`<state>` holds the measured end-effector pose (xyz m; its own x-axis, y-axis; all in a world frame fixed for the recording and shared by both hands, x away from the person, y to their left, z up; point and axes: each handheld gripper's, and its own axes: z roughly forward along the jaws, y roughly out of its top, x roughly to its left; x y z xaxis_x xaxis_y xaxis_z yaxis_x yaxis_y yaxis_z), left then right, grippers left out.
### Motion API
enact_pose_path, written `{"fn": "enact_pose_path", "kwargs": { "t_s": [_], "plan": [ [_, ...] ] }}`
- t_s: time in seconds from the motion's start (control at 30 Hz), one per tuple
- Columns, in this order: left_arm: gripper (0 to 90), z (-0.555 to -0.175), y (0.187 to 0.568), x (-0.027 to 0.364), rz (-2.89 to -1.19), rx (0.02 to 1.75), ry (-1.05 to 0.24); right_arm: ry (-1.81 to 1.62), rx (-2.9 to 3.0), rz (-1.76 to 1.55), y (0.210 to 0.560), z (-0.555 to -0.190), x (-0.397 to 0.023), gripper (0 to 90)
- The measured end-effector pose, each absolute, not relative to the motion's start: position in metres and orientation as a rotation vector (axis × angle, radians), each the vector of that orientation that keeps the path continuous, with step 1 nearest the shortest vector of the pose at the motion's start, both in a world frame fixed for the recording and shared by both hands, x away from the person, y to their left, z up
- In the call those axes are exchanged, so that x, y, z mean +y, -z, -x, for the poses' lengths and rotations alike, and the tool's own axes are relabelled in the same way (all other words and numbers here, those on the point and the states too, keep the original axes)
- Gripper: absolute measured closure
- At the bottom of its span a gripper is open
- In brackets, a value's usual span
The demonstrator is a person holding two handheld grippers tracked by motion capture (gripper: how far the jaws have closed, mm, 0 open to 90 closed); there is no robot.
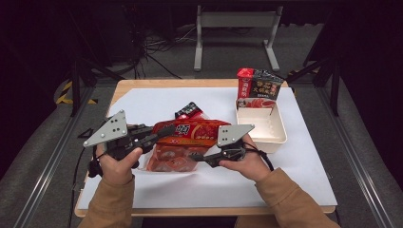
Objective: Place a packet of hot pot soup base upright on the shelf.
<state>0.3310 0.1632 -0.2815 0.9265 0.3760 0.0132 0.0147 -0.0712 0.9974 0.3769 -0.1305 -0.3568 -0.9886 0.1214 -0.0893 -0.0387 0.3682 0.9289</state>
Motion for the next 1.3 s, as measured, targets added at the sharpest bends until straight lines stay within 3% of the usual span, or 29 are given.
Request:
{"fn": "enact_pose_path", "kwargs": {
  "t_s": [0.23, 0.63, 0.93, 1.03, 1.3],
  "plan": [
    [90.0, -0.332, 0.282, 0.164, -1.623, 0.312, -0.310, -1.669, 2.508, -0.056, 0.352, -0.375, -0.133, 69.9],
    [85.6, -0.336, 0.284, 0.166, -1.621, 0.332, -0.314, -1.603, 2.569, -0.115, 0.338, -0.372, -0.141, 70.5],
    [62.3, -0.341, 0.286, 0.171, -1.616, 0.384, -0.324, -1.552, 2.607, -0.178, 0.333, -0.375, -0.148, 70.6],
    [48.7, -0.344, 0.288, 0.173, -1.632, 0.419, -0.339, -1.527, 2.609, -0.220, 0.329, -0.377, -0.154, 70.6],
    [35.1, -0.353, 0.293, 0.178, -1.667, 0.483, -0.367, -1.509, 2.599, -0.309, 0.315, -0.381, -0.170, 70.6]
  ]
}}
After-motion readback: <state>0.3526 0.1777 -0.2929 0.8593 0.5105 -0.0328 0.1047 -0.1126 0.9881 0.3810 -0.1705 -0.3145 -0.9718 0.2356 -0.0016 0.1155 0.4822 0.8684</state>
